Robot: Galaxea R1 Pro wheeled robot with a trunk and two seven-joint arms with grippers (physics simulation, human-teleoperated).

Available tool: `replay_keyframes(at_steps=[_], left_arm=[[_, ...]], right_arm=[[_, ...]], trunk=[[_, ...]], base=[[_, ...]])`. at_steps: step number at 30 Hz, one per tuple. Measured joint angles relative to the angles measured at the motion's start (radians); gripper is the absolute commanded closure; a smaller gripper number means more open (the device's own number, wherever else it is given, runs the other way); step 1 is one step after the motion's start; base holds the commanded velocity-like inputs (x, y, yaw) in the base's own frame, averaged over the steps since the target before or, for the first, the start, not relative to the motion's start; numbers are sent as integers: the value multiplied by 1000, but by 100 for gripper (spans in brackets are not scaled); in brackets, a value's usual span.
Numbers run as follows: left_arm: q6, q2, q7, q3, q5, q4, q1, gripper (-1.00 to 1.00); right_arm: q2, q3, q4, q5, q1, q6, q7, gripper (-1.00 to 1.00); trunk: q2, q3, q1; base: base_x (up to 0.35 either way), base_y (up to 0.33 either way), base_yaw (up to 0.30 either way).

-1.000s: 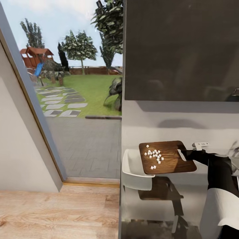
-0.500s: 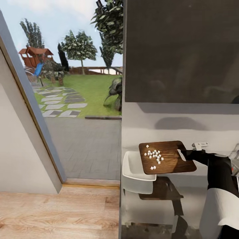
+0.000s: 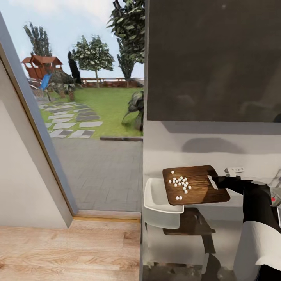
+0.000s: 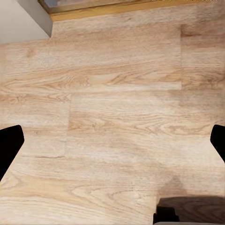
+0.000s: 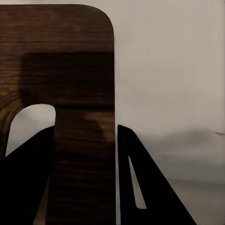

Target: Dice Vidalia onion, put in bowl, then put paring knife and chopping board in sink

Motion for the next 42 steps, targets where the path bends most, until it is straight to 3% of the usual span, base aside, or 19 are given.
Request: replay_keyframes(at_steps=[14,21,29,33,42], left_arm=[[0,0,0,0,0,0,0,-100],[0,0,0,1,0,0,0,-100],[0,1,0,0,0,1,0,-100],[0,1,0,0,0,2,0,-100],[0,1,0,0,0,2,0,-100]], right_arm=[[2,24,0,2,0,1,-3,100],[3,66,2,1,0,1,-48,100],[3,77,6,-1,0,3,-61,100],[3,126,9,-2,0,5,-91,100],[5,156,10,-3,0,9,-106,100]], trunk=[[0,0,0],[0,0,0],[0,0,0],[0,0,0],[0,0,0]], base=[[9,0,0],[0,0,0],[0,0,0],[0,0,0],[0,0,0]])
